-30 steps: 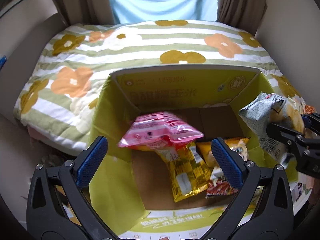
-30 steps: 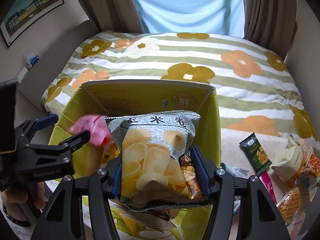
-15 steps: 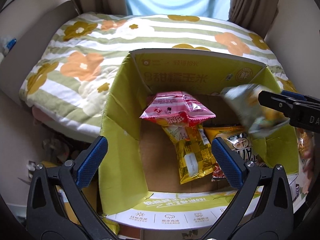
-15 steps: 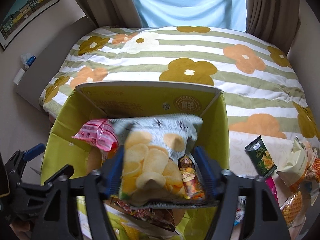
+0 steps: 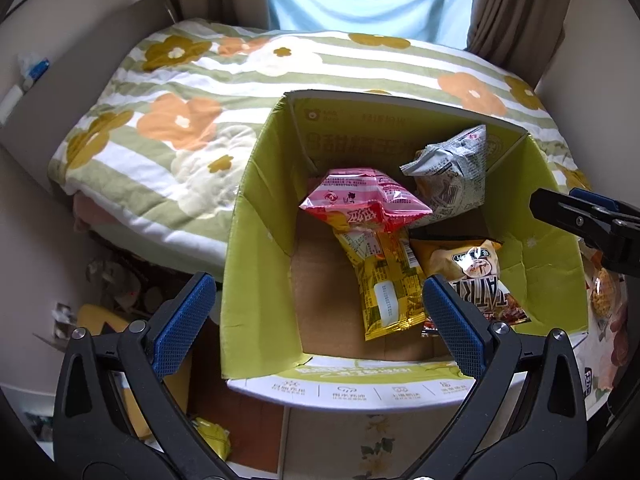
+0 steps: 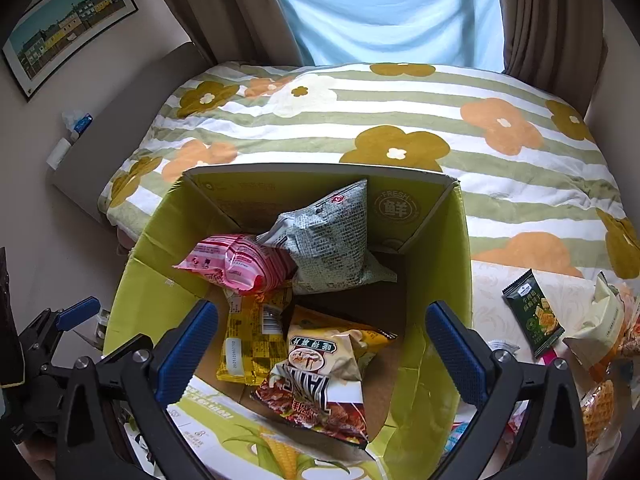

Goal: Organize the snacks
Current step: 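Withdraw both grippers from the box toward the remaining snacks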

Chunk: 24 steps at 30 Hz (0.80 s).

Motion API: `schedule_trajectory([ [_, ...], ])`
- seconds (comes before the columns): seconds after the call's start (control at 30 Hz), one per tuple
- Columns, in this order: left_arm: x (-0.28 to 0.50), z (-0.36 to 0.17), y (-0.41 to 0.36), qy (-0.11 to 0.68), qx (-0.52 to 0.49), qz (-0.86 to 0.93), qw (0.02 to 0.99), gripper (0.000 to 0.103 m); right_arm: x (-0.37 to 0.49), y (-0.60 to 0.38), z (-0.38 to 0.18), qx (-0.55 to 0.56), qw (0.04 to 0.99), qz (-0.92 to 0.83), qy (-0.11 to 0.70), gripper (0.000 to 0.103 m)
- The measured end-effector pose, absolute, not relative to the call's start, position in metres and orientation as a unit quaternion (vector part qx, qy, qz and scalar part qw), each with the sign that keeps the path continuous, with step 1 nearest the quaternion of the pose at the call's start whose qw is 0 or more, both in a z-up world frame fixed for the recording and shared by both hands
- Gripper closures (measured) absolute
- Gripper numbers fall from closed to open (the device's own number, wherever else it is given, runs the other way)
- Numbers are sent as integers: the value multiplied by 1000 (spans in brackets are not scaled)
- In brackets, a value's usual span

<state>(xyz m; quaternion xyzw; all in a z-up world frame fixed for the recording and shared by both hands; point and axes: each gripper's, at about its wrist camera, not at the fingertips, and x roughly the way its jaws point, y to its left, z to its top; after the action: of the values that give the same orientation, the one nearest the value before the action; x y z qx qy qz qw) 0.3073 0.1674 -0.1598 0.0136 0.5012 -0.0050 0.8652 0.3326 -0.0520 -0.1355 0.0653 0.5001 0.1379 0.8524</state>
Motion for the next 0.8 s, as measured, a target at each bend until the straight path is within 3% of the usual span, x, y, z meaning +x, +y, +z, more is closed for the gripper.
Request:
schedule_trajectory([
  [0.4,285,-136,151,476,17,-46,878,0,289,-69,-103,57,870,116,475,0],
  [0.8,268,-113,86,448,36,-128,884,0,226,-138,-73,62,898,38,435,0],
])
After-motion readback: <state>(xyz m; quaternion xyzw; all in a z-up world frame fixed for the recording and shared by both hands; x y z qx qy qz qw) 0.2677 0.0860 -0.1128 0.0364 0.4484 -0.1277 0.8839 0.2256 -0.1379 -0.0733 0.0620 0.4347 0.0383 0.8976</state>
